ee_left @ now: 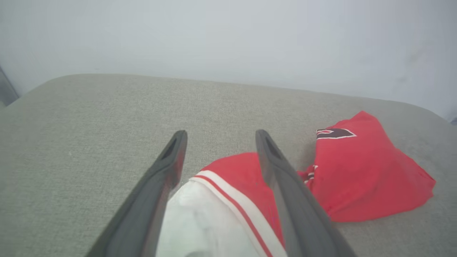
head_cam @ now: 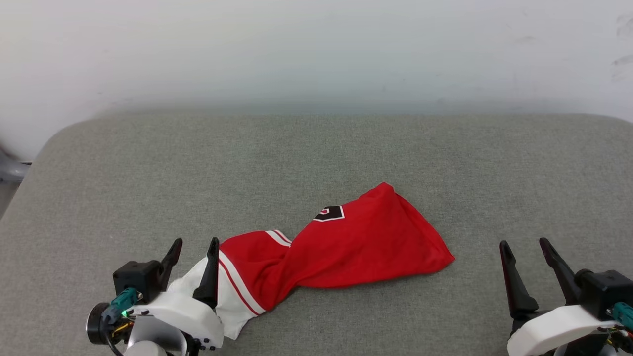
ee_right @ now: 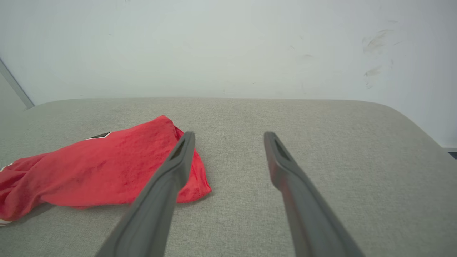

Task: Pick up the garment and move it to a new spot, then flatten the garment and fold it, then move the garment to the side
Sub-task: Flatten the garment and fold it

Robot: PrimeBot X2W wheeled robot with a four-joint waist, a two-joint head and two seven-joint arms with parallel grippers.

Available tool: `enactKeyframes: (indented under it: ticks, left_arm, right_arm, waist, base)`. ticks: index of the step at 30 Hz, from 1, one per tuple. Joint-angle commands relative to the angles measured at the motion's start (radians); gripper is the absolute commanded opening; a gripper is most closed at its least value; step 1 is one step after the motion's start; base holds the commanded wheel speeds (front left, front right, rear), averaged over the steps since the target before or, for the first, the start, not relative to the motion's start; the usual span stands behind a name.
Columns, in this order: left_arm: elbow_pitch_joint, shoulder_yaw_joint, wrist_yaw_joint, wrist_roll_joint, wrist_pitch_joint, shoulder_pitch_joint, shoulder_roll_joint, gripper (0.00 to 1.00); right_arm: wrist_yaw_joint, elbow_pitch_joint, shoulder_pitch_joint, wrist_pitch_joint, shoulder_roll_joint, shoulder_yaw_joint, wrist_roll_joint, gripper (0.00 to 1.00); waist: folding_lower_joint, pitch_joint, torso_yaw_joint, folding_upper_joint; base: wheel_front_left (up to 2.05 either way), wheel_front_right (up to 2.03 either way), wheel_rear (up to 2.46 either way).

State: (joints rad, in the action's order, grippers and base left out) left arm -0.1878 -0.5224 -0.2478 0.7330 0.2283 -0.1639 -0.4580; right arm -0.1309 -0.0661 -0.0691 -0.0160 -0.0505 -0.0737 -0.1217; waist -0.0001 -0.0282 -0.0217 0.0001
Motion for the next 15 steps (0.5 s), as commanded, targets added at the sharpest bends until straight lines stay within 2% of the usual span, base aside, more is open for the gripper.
enactKeyframes:
  ticks: [1, 8, 15]
  left_arm:
    - [0.02, 0.003, -0.005, -0.017, 0.014, -0.001, 0.008, 1.0]
    - [0.133, 0.046, -0.003, -0.114, 0.037, 0.023, 0.026, 1.0]
    - [0.222, 0.098, 0.006, -0.196, 0.038, 0.064, 0.071, 1.0]
  right_arm:
    - [0.0, -0.006, -0.013, -0.003, 0.001, -0.002, 0.007, 1.0]
    - [0.0, -0.012, -0.024, -0.02, 0.001, -0.024, 0.013, 1.0]
    - [0.0, 0.04, 0.005, -0.075, 0.001, -0.063, -0.011, 1.0]
  waist:
    - [0.0001, 0.011, 0.001, -0.0001]
    - [0.0001, 0.021, -0.001, -0.0001]
    - [0.0001, 0.0, -0.042, -0.0001]
  base:
    - [0.0, 0.0, 0.0]
    - [0.0, 0.0, 0.0]
    - [0.0, 0.0, 0.0]
